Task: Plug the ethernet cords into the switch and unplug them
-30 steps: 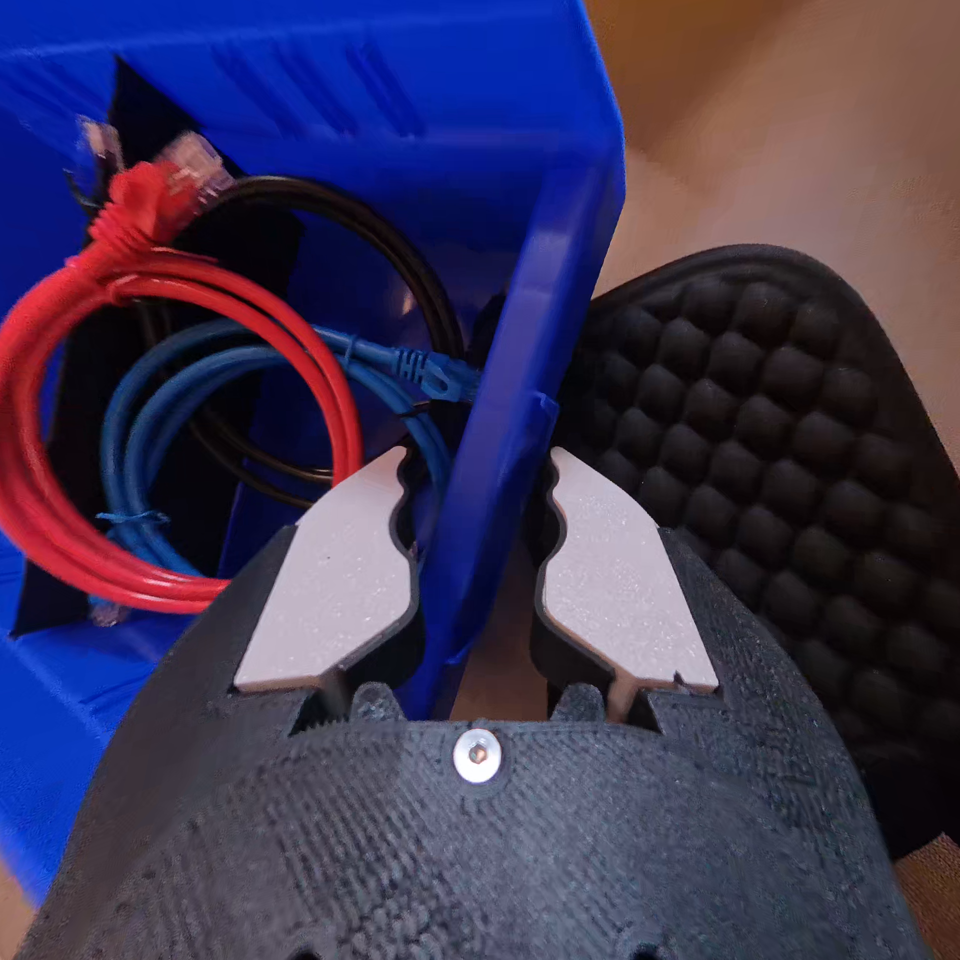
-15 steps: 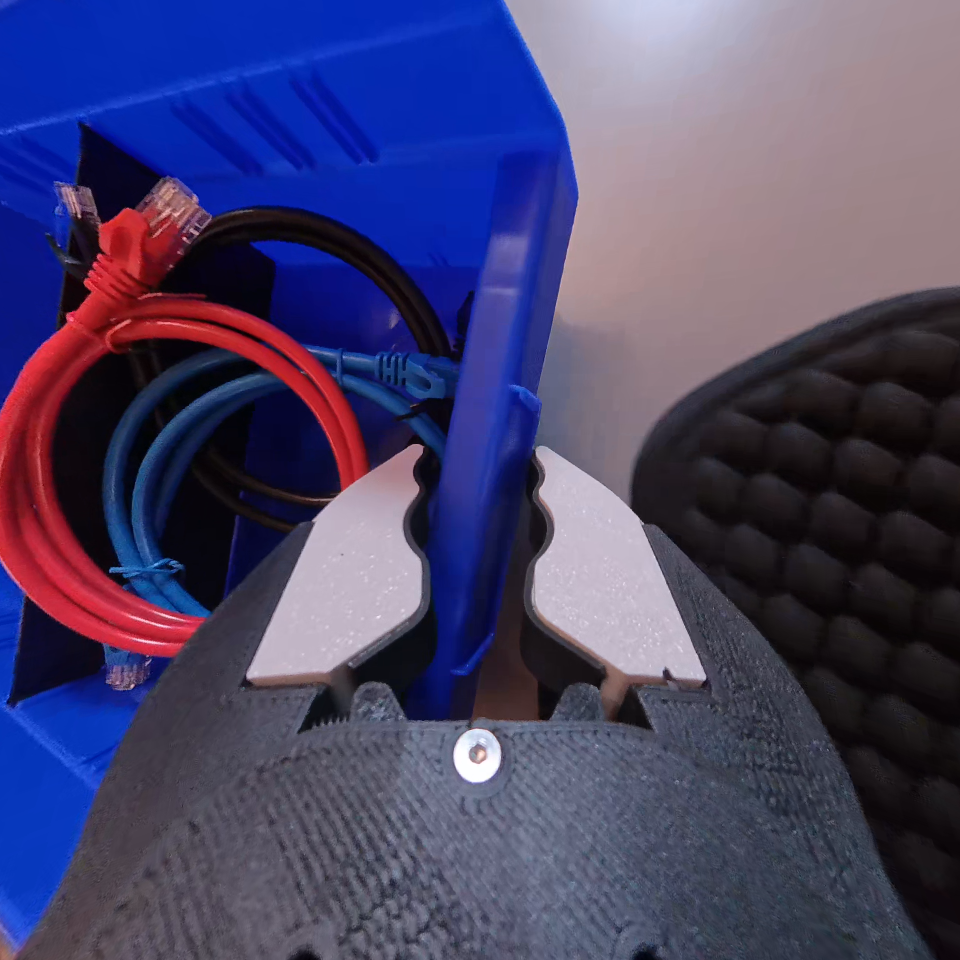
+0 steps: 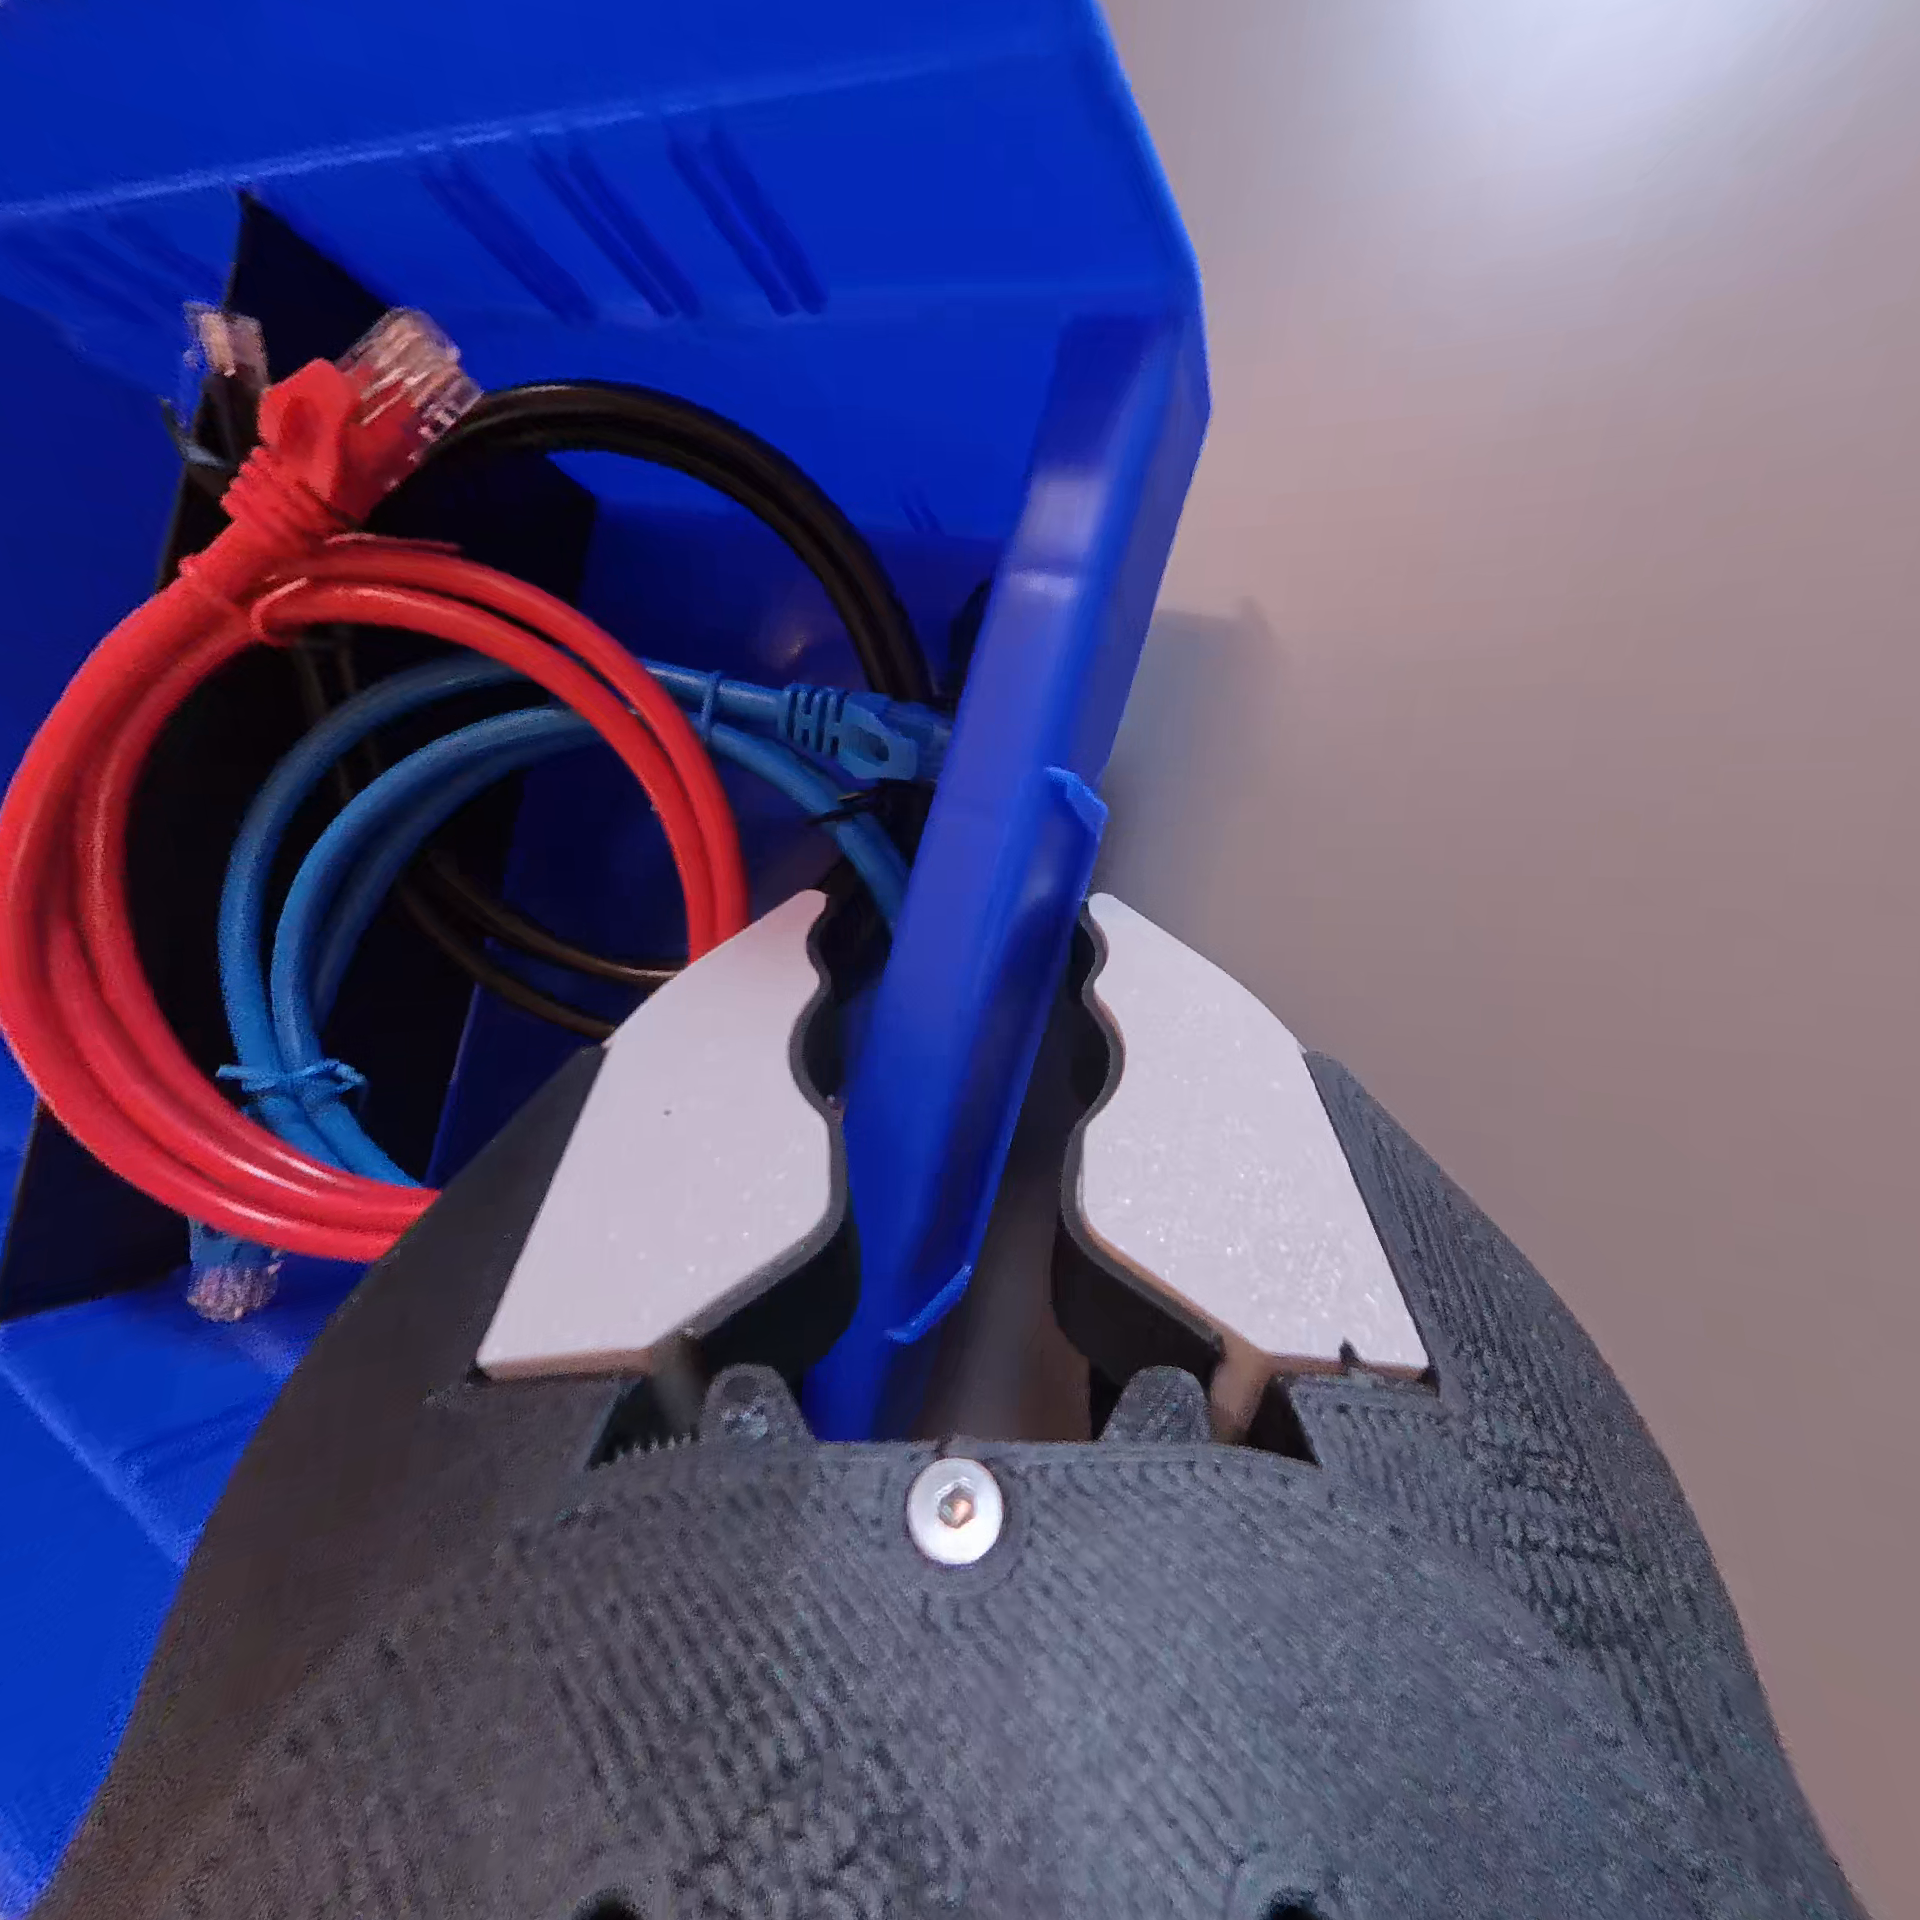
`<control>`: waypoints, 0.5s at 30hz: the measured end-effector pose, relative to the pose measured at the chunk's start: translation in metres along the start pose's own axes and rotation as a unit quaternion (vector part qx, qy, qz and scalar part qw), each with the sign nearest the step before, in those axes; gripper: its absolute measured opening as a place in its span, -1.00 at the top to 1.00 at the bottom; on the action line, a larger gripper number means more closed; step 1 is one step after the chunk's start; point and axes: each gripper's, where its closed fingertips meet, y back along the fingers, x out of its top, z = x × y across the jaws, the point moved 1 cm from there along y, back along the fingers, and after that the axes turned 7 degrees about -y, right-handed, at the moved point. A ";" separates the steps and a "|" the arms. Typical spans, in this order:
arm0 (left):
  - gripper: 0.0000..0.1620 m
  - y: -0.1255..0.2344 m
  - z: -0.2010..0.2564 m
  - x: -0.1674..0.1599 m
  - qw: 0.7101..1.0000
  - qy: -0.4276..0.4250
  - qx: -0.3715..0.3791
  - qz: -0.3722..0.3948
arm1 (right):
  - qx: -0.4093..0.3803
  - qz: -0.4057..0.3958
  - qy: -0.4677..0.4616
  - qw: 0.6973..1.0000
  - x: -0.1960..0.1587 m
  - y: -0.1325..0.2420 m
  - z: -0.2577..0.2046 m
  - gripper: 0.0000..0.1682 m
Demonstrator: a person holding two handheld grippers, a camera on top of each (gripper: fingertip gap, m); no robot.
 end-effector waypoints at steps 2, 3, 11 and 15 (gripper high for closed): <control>0.44 0.001 -0.006 0.001 0.999 0.029 0.012 0.019 | -0.019 0.031 -0.021 0.999 0.011 0.014 0.003 0.47; 0.42 0.006 -0.008 0.007 0.998 0.045 0.018 0.048 | -0.017 0.051 -0.029 0.998 0.019 0.024 0.000 0.47; 0.50 0.082 -0.078 0.030 0.957 0.226 0.086 0.159 | 0.083 0.251 -0.188 0.946 0.092 0.103 -0.047 0.47; 0.44 0.068 -0.104 0.019 0.960 0.259 0.067 0.077 | 0.106 0.296 -0.213 0.925 0.098 0.101 -0.057 0.49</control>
